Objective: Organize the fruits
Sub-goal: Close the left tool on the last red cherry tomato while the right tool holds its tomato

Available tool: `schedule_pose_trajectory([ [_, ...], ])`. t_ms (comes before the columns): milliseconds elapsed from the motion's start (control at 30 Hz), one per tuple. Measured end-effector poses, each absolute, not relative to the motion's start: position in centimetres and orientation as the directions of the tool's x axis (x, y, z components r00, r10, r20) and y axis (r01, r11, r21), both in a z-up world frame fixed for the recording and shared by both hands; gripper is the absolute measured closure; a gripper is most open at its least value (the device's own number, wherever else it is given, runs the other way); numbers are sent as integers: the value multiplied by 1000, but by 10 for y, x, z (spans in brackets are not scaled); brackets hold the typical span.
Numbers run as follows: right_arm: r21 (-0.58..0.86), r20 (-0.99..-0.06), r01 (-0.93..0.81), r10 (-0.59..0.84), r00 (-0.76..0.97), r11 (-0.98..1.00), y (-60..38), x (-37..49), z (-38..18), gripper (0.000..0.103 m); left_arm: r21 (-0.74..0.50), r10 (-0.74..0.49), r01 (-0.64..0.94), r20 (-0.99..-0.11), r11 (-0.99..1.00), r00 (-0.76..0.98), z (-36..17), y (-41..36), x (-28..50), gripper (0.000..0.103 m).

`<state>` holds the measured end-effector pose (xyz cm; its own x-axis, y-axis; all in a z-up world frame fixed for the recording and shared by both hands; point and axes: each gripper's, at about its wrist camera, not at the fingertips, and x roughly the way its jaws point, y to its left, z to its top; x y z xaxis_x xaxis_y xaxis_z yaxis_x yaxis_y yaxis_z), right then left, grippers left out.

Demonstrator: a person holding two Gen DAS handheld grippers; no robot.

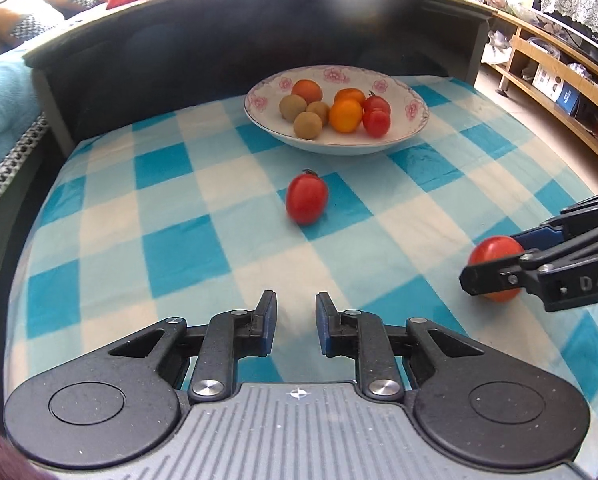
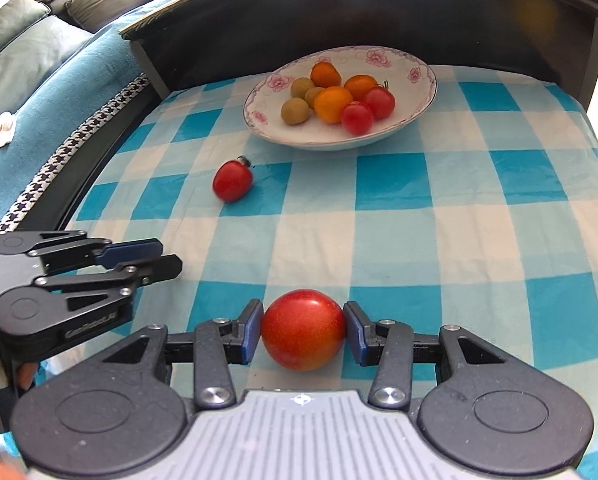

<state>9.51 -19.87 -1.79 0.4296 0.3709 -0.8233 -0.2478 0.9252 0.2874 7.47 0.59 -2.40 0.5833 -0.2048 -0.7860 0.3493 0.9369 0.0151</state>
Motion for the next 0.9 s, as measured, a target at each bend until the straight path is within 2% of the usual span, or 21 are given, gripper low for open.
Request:
schedule_pose_trajectory([
  [267,269,-820,-246,356,449,931,-197,70,-14,57,-21,-250,367,-769,930,589,-24,-1,59,74],
  [600,203,-825,-281,318,467,938,-191,61,-19,57,15,-255,408,-759,913,599,-35,-10,49,70],
  [767,187,-823,-297,315,473,936,-190,59,-19,57,-2,-265,398,-749,917,607,-35,-4,47,64],
  [900,197,-823,-301,324,467,933,-193,58,-20,57,4,-258,384,-735,923,627,-28,2,43,52],
])
